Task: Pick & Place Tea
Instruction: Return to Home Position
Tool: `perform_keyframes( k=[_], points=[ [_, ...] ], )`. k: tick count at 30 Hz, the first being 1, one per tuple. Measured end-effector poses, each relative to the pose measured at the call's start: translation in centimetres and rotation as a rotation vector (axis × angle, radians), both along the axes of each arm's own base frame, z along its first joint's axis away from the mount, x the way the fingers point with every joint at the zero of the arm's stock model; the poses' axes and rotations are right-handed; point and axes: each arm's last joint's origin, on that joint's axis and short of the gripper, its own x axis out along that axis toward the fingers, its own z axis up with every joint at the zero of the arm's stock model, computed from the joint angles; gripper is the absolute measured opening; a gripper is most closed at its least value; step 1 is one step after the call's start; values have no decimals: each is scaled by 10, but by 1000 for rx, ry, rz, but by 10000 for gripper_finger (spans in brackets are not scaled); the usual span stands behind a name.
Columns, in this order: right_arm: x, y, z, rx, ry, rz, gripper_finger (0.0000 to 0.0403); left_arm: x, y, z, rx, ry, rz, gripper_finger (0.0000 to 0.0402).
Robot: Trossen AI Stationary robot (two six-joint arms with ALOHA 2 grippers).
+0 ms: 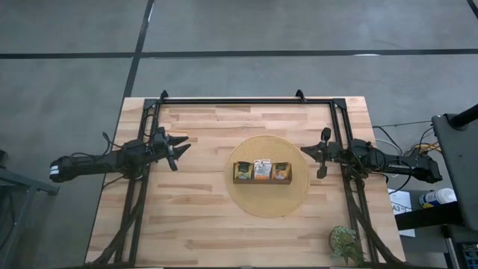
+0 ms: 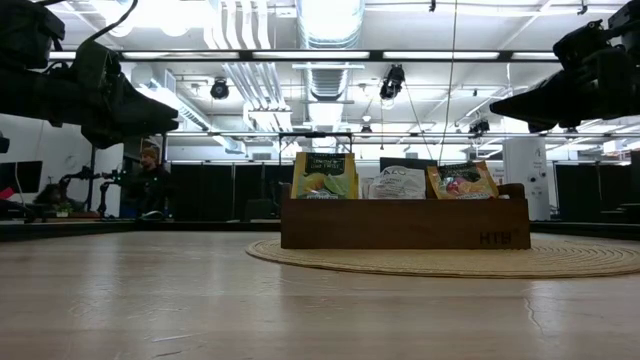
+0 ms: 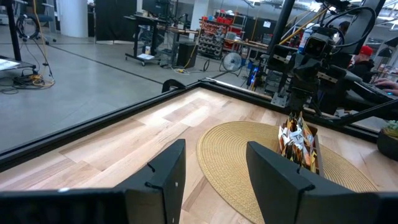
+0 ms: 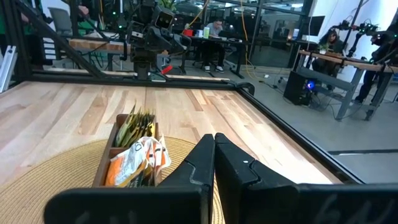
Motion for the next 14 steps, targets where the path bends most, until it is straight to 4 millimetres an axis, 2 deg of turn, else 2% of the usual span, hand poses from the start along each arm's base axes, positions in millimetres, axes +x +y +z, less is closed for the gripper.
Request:
perform_keyframes(
  k=[14],
  points=[
    [0,0,0,-3,1,0,9,0,0,0,0,0,0,163]
  ],
)
